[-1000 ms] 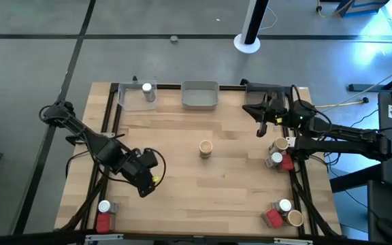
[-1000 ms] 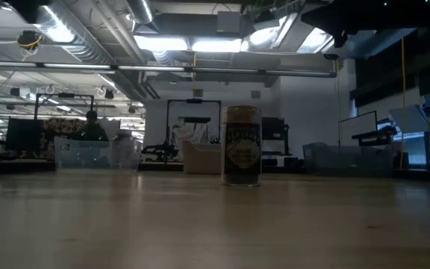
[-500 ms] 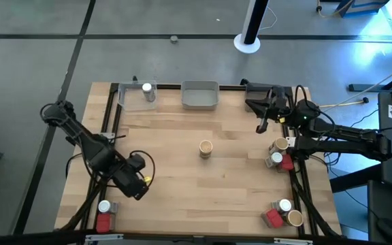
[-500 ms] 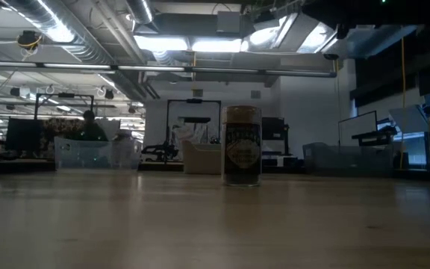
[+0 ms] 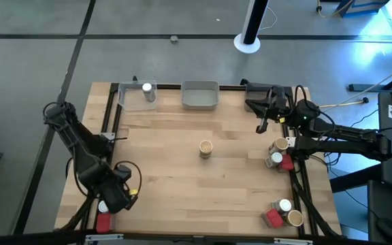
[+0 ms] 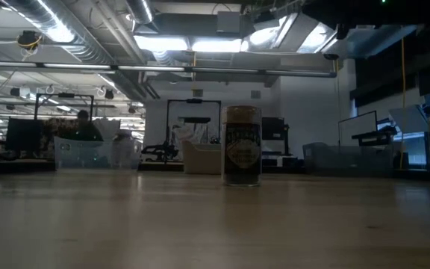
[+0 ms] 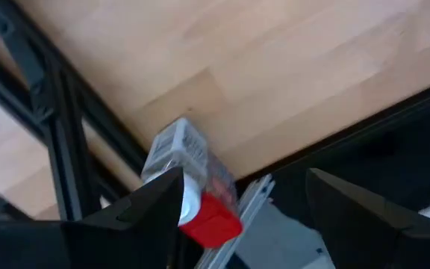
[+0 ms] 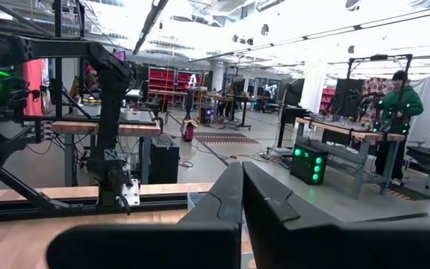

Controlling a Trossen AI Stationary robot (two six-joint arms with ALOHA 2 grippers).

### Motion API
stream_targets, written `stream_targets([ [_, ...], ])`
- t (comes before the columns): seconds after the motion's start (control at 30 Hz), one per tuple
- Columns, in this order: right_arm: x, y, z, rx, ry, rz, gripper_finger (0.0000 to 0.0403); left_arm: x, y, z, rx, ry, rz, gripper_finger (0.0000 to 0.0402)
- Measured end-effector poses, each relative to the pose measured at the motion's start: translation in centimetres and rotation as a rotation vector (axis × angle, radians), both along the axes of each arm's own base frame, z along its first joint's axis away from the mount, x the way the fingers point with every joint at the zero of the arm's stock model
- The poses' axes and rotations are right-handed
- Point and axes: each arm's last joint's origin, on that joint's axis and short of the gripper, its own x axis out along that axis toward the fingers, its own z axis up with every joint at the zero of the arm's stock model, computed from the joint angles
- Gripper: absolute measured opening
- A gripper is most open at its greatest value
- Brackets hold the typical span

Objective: Sort spices by type
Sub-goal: Put the white seasoning bottle into the transparent bin

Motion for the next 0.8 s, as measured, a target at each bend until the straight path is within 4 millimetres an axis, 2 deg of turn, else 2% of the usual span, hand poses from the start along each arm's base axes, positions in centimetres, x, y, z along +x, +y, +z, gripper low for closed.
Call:
stream_targets([
  [0.23,0.0,0.0,0.0,0.01,-0.002,0.002,0.0012,-0.8,-2.2,-1.5,0.003,0.09,-0.05,0.0265],
  [0.8,0.0,0.0,0.0,-0.001,0.0,0.0,0.0012,-2.5,-4.9,-3.9,0.087,0.155,-0.175,0.0265],
])
